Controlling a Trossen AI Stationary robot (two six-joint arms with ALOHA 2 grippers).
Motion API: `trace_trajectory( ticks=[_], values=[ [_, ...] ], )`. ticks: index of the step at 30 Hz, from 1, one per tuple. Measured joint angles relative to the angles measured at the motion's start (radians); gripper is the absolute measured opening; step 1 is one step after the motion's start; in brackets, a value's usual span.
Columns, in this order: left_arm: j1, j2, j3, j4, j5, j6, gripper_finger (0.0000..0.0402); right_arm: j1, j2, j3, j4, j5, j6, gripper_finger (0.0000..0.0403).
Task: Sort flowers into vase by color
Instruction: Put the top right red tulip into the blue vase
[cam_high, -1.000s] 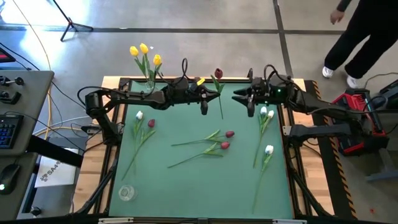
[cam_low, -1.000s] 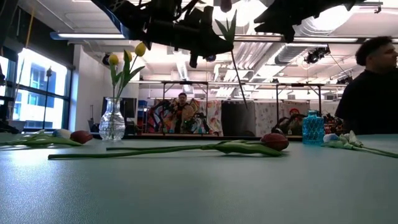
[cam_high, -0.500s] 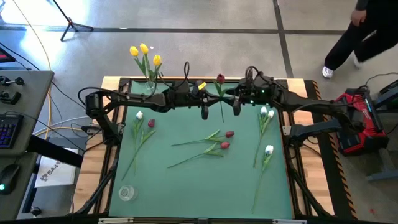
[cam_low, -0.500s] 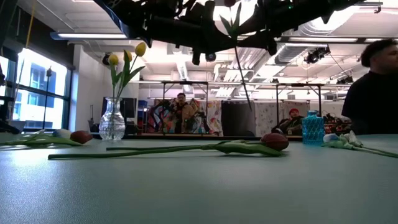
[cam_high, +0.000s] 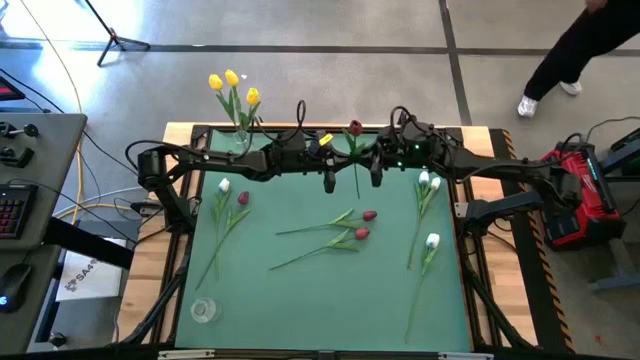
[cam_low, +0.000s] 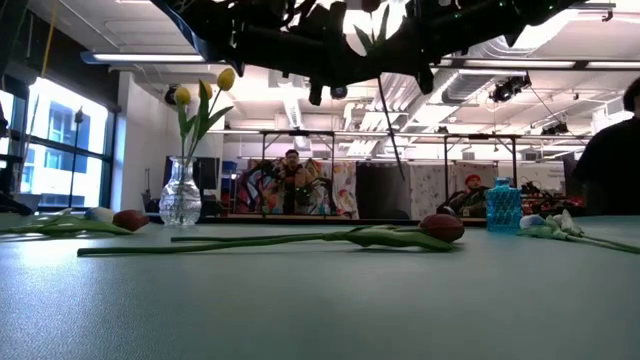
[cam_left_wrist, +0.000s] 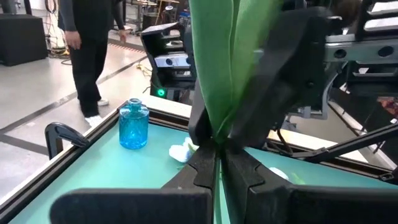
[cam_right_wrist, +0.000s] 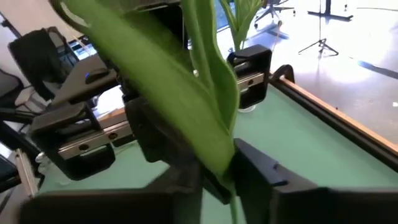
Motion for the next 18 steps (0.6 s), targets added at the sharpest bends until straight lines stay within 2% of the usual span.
trace_trajectory(
  ticks=[2, 4, 9, 12, 18],
  values=[
    [0.0, 0.0, 0.001, -0.011, 0.0, -0.01, 0.0006, -0.003, -0.007, 0.0, -0.004, -0.001, 0.0, 0.0023],
    [0.0, 0.0, 0.002, -0.025, 0.001, -0.03, 0.0017, -0.013, -0.023, 0.0, -0.016, 0.0, -0.01, 0.0008],
    [0.002, 0.0, 0.001, -0.12, 0.0, -0.052, 0.0057, -0.053, -0.087, 0.0, -0.054, 0.073, -0.039, 0.002],
    [0.002, 0.0, 0.001, -0.188, 0.0, -0.074, 0.0079, -0.083, -0.139, 0.0, -0.123, 0.198, -0.083, 0.0007],
    [0.002, 0.0, 0.0, -0.304, 0.051, -0.188, 0.0096, -0.144, -0.242, 0.0, -0.281, 0.588, -0.173, 0.0007]
  ],
)
